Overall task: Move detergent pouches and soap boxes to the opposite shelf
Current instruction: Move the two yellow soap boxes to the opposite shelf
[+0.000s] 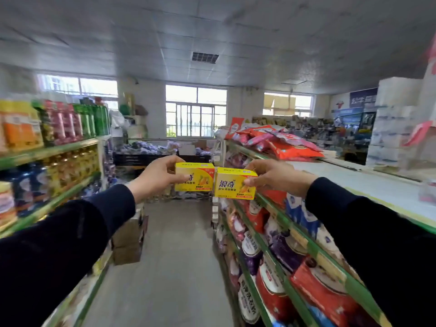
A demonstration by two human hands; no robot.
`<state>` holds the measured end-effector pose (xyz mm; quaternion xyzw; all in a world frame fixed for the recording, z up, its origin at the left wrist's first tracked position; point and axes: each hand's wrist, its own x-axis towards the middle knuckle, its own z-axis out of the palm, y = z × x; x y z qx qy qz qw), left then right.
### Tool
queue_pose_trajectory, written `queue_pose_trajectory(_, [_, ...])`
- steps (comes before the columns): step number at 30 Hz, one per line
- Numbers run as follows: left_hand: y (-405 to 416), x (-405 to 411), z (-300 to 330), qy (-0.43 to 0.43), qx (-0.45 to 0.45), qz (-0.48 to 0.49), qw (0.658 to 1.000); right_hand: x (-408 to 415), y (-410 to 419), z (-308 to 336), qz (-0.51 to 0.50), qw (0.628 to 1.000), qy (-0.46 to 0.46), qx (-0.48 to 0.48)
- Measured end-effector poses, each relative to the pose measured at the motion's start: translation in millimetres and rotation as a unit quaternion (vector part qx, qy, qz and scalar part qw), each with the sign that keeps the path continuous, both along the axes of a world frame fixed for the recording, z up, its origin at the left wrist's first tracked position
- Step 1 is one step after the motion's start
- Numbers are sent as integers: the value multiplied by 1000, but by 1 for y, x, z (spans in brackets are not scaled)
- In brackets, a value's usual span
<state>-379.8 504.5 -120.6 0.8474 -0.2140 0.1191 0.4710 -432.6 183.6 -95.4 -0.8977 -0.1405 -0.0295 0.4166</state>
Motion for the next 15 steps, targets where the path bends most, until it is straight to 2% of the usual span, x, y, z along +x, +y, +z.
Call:
queue_pose_trajectory(8, [181, -88, -13, 8, -8, 140, 990, 18, 180, -17, 164, 986, 7, 5])
queue_pose_trajectory(15, [318, -215, -15, 6, -7, 271, 963, -21, 340, -26, 289, 957, 8, 24])
